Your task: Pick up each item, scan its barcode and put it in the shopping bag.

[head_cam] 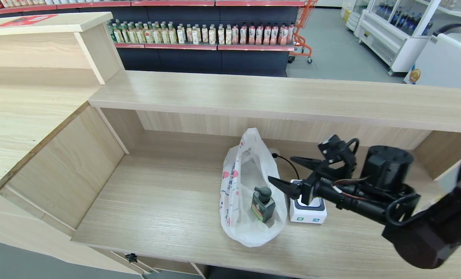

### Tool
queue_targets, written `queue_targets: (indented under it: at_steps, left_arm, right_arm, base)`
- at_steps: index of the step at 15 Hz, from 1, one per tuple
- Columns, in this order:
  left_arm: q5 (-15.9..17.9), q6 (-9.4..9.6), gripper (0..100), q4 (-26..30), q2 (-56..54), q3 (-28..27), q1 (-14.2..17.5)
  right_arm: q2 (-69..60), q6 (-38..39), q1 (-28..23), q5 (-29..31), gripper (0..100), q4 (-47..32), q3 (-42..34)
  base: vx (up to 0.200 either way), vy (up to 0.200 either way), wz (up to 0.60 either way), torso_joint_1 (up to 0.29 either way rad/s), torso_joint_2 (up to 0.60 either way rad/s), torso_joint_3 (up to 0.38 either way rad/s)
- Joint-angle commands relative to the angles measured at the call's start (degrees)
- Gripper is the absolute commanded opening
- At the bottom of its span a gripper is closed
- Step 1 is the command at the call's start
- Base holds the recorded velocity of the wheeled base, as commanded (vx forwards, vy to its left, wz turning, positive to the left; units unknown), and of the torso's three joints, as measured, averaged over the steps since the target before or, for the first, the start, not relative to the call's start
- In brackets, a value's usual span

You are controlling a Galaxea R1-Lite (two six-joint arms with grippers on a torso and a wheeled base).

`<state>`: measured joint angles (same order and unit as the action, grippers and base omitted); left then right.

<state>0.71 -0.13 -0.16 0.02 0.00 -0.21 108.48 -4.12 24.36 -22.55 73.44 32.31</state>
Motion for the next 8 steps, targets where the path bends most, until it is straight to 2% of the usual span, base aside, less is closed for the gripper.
queue_targets:
  at_steps: [1, 5, 8]
  left_arm:
    - [0.0, -0.04, 100, 0.0, 0.0, 0.0, -0.1]
    - [0.0, 0.05, 100, 0.0, 0.0, 0.0, 0.0]
    - [0.0, -0.04, 100, 0.0, 0.0, 0.0, 0.0]
  right_arm:
    - [-22.8, 1.7, -6.5, 1.2, 100, -12.1, -6.2]
    - [-32.4, -2.6, -16.5, 11.0, 100, -22.8, -12.5]
    - [-34.1, -3.4, -20.1, 16.2, 100, -25.5, -16.5]
  base:
    - [0.000, 0.000, 0.00, 0.000, 0.00, 0.000]
    - [0.000, 0.000, 0.00, 0.000, 0.00, 0.000]
    - [0.000, 0.000, 0.00, 0.000, 0.00, 0.000]
